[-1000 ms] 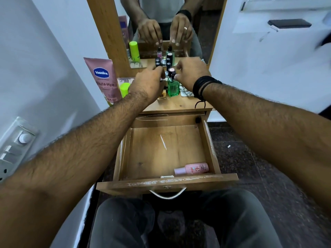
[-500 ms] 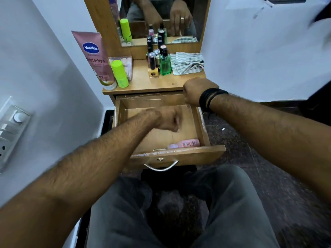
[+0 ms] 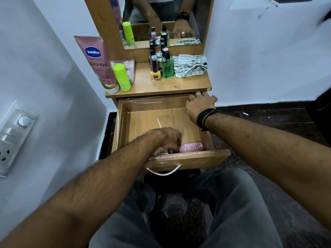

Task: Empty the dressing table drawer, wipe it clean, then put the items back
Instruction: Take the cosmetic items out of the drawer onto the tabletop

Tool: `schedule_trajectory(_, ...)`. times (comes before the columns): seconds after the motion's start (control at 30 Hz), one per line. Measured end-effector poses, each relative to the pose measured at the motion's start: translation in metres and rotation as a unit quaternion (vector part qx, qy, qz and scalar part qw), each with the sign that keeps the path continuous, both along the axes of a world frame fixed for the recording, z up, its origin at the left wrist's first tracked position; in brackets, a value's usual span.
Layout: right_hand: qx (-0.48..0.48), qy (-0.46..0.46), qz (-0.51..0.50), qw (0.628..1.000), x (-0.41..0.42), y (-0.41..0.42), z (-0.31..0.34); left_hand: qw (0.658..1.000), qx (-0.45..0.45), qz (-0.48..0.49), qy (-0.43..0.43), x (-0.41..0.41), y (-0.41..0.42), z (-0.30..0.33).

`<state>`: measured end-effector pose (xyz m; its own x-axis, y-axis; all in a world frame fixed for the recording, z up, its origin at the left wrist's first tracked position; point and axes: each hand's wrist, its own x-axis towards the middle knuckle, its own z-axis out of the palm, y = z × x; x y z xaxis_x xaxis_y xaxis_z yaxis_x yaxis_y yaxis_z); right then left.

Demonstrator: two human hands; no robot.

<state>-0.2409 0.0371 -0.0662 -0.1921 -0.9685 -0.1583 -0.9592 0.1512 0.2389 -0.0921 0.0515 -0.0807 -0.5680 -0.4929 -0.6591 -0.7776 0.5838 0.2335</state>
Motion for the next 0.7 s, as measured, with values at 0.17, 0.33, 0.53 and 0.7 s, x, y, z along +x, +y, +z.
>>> schedule_trajectory(0.17,-0.025,-0.001,-0.004,1.000,0.000,-0.001,0.003,1.000,0.002,0.009,0.025,0.009,-0.003,0.001)
schedule_trajectory(0.33,-0.045,-0.005,0.008,0.999,0.002,0.000,0.005,0.997,0.009,0.034,0.070,0.019,-0.003,0.008)
schedule_trajectory(0.53,-0.020,0.044,0.039,0.998,0.004,0.000,-0.002,0.988,-0.035,0.047,0.145,0.029,-0.006,0.023)
schedule_trajectory(0.7,-0.009,0.032,0.051,0.998,0.008,0.004,0.007,0.978,-0.097,0.045,0.178,0.033,-0.012,0.047)
